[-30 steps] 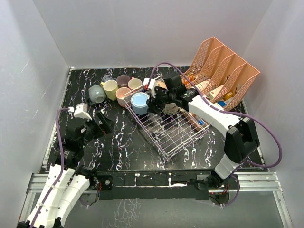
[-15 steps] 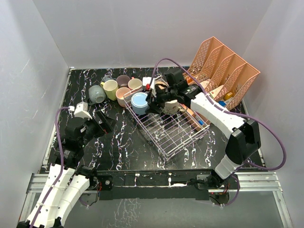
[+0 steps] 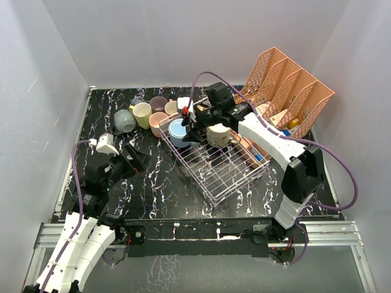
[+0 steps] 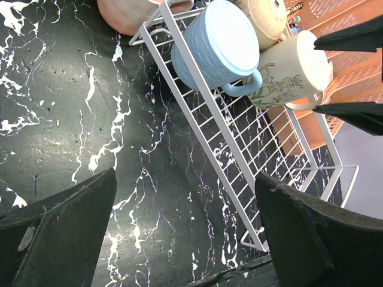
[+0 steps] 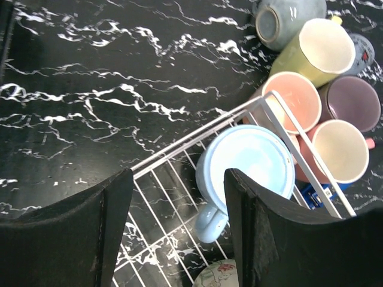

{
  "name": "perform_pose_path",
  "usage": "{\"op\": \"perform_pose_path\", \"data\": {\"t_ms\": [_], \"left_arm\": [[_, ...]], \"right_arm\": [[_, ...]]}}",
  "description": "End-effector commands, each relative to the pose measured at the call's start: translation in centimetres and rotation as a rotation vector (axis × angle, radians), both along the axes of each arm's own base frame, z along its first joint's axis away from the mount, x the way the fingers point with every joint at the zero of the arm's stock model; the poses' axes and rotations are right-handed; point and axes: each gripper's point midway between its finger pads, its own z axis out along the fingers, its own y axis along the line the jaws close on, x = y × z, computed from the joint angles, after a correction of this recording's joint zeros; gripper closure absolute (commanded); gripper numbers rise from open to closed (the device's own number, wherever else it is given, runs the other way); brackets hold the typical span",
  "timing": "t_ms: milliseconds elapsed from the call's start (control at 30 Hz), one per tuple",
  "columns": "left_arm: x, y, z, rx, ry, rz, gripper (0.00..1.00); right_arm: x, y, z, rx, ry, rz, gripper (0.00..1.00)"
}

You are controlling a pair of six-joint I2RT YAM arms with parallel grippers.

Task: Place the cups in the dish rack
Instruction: Adjust the cup in the dish rack.

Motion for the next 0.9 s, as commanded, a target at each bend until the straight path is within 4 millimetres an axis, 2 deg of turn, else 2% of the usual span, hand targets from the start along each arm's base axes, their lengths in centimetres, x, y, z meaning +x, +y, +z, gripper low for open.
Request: {"op": "perform_pose_path", "data": {"t_ms": [0, 33, 167, 300, 467, 800, 867], "left_arm": [[0.2, 0.0, 0.1, 0.004, -0.008, -0.005, 0.03], [0.3, 0.0, 0.0, 0.01, -0.006, -0.003, 0.03], [0.4, 0.3, 0.1, 0.021, -0.007, 0.008, 0.03], [0.3, 0.3, -0.1, 0.019, -0.002, 0.008, 0.03], [0.0, 0.4, -0.2, 0.017, 0.0, 0.012, 0.03], [-0.2, 0.5, -0.2, 0.018, -0.004, 0.014, 0.03], [-0.1, 0.5, -0.2, 0.019, -0.006, 0.014, 0.03]], "right_arm": [[2.8, 0.3, 1.9, -0.026, -0.087, -0.114, 0.37], [3.5, 0.6, 0.6, -0.055, -0.076, -0.134, 0.37], [3.6, 1.4, -1.1, -0.103, -0.07, -0.148, 0.39], [3.2, 3.1, -2.4, -0.135, -0.089, -0.152, 0.38], [3.7, 4.7, -3.0, -0.17, -0.121, -0.199, 0.37], [6.4, 4.4, -4.9, -0.242, -0.227, -0.372, 0.38], [7.0, 4.1, -5.2, -0.251, -0.245, -0.406, 0.42]]}}
